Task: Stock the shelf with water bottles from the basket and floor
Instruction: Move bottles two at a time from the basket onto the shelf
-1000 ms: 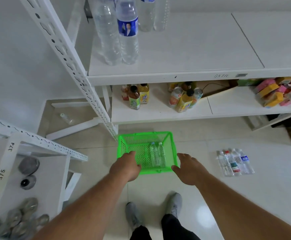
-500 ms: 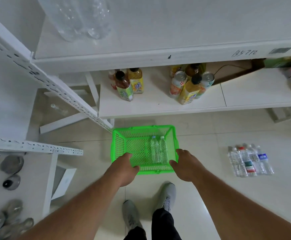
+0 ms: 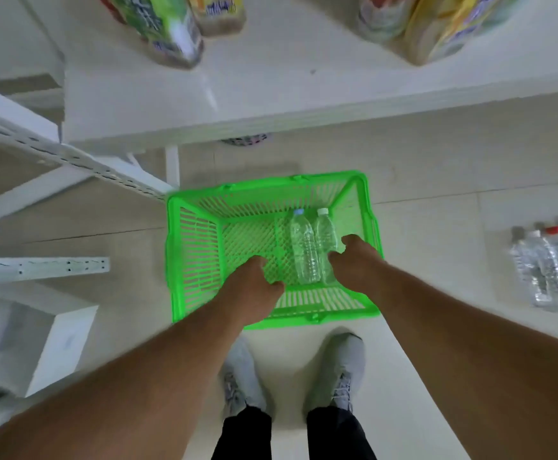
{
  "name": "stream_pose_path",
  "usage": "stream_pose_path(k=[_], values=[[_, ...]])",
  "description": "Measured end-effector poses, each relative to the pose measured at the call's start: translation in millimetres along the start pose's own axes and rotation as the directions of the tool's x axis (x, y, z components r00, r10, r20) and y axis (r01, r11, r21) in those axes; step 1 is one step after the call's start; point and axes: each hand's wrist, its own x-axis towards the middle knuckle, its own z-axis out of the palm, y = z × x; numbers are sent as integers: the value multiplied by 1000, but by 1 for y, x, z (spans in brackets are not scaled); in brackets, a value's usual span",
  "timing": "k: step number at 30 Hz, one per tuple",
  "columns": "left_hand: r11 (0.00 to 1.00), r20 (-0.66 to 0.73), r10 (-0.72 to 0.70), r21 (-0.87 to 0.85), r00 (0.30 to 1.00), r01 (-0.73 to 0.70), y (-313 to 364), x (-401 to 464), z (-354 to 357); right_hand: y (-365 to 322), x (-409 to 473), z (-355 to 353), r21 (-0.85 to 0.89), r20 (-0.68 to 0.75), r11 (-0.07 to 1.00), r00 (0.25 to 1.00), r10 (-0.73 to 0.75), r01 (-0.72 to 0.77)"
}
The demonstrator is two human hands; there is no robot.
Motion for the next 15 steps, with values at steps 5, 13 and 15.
stream_pose_path(k=[5,13,15], values=[[1000,-11,-19,-2,1000,19,-31,89,49,19,93,52,39,-11,996,996,86,-85],[998,-19,-11,-58,1000,9,-53,194,111,22,193,98,41,-128,994,986,103,-99],[994,-19,-15,-106,1000,13,-52,210,121,22,205,103,49,-160,993,980,118,-111]])
